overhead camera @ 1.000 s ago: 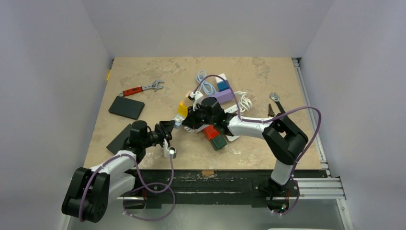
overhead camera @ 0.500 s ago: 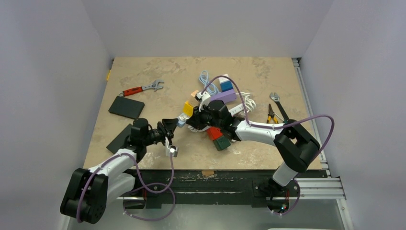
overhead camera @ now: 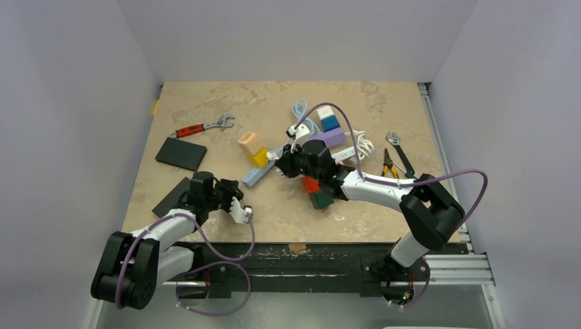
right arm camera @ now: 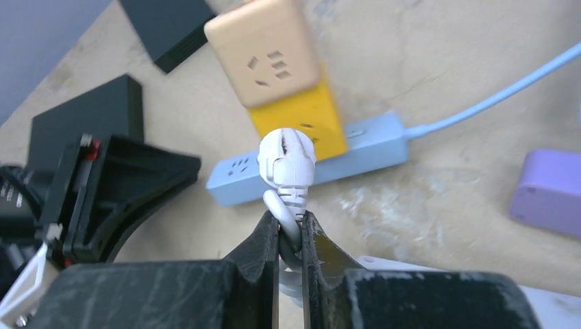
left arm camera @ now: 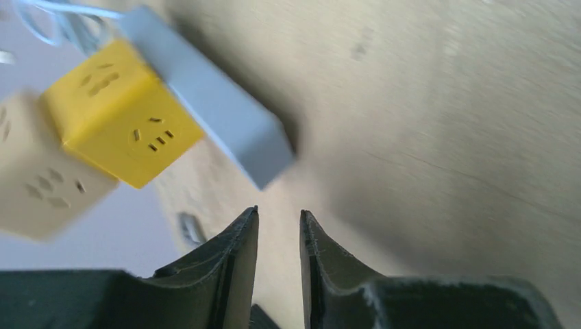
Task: Pull the plug off the socket
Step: Remove the plug from the socket.
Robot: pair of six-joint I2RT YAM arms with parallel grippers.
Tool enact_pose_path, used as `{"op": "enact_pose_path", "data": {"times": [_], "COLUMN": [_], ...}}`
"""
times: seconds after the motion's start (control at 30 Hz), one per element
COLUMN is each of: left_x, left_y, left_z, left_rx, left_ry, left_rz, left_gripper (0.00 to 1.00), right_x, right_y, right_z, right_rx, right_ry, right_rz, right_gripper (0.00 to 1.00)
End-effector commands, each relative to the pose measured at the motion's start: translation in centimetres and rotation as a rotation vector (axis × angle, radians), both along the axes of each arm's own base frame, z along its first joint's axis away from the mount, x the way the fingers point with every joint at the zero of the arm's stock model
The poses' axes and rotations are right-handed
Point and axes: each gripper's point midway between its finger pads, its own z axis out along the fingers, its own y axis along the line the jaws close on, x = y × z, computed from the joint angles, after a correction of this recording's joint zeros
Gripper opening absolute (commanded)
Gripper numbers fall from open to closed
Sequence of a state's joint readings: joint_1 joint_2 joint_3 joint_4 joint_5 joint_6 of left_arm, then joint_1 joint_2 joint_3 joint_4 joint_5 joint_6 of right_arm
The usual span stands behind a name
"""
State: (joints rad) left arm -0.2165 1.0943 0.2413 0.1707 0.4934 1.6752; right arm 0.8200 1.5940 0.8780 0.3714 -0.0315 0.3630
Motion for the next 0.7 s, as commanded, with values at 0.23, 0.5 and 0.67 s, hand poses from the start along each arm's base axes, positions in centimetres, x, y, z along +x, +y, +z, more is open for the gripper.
{"op": "enact_pose_path", "data": {"times": [0.23, 0.5, 0.67], "left_x": [0.3, 2.3, 2.6], "left_y": [3.2, 3.1, 2.7], "left_z": [-2.5, -0.2, 2.9], "left_rx": [0.121, 0.081, -0.061], "left_ry": [0.094, 0.076, 0.149], "left_rz": [0.137, 0.191, 0.288], "left_gripper": [0.0, 0.13, 0.48], "right_x": [2.0, -2.3, -6.8], "right_y": [0.4, -0.6, 0.5], "right_z": [5.9, -0.7, -5.7], "right_rx": [0.011, -0.107, -0.218], "right_ry": [-0.163, -0.012, 0.1], "right_rz": [-0.081, 0.019, 0.131], "right_gripper": [0.0, 0.0, 0.0]}}
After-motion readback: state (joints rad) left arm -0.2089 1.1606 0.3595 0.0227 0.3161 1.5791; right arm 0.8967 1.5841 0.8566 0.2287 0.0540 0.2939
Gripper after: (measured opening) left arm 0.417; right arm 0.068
